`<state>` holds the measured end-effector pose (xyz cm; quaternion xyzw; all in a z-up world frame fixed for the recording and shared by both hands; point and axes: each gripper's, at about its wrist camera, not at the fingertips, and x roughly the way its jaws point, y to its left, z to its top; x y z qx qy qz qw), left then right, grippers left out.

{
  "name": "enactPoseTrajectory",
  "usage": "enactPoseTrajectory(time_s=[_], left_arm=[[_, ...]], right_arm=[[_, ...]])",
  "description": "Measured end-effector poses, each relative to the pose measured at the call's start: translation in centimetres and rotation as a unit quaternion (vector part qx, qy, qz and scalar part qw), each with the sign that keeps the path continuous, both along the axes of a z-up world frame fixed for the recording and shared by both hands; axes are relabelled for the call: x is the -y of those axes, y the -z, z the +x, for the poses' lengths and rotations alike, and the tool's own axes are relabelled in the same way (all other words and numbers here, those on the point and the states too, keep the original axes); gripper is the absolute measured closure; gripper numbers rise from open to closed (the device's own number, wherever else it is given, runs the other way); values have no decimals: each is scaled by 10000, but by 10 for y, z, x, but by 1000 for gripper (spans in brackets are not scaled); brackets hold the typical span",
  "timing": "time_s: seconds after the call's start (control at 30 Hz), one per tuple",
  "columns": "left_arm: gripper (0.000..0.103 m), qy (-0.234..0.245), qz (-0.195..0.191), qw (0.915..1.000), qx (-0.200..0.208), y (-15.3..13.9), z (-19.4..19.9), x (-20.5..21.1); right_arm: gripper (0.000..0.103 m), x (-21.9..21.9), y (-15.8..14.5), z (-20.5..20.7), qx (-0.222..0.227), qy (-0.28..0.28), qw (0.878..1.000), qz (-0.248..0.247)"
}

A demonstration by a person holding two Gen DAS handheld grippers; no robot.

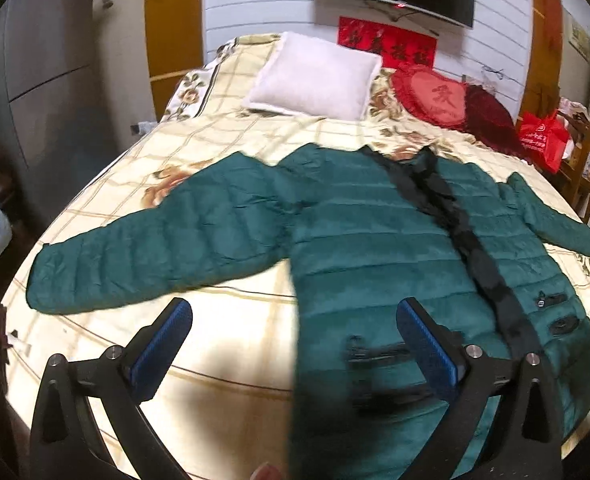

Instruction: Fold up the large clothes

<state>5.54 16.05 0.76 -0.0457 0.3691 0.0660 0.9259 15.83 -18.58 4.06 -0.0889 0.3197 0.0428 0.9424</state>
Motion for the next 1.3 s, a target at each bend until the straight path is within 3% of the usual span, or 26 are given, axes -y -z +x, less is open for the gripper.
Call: enactPoseTrajectory(time_s=[0.13,0.23,0.3,0.47,0.6,0.77,0.93,1.07,1.1,1.17,1.2,1.23,1.3], left_arm=[[27,-532,143,9984,-99,8,3,-50],[27,-1071,-109,9936,-345,23,3,-92],[27,-1487,-424,9871,-408,37,-4,-125],[32,-2290,-1021,9651,-755,74,-21,-193],[32,-2427,-1766,9527,-470,86,-31,-225],[33,-2612,-2711,9259,316,98,-38,-266],[33,-2781,-3243,9009,768,106,-30,-308],[34,-2806,-3506,8875,1032,111,-22,-330],[39,-2873,-3492,8855,1064,112,-20,-333],[74,-3072,-3431,8817,1022,115,-19,-339],[82,-3156,-3441,8786,1000,118,-20,-341],[100,-3250,-3461,8750,953,120,-22,-344],[103,-3417,-3446,8704,829,125,-26,-348]], right_arm=[[1,25,12,8,218,66,9997,130],[1,46,29,9,252,353,9981,430],[1,56,36,18,-64,628,9957,684],[1,63,47,24,-237,729,9913,1071],[1,54,61,28,-468,687,9922,934],[1,32,69,28,-429,507,9968,434],[1,21,77,30,-518,420,9976,204],[1,22,82,33,-596,455,9969,219],[1,22,83,33,-611,459,9968,220],[1,22,85,34,-634,463,9967,212],[1,21,86,35,-656,465,9966,204],[1,22,86,35,-670,467,9965,198],[1,21,87,36,-691,467,9963,188]])
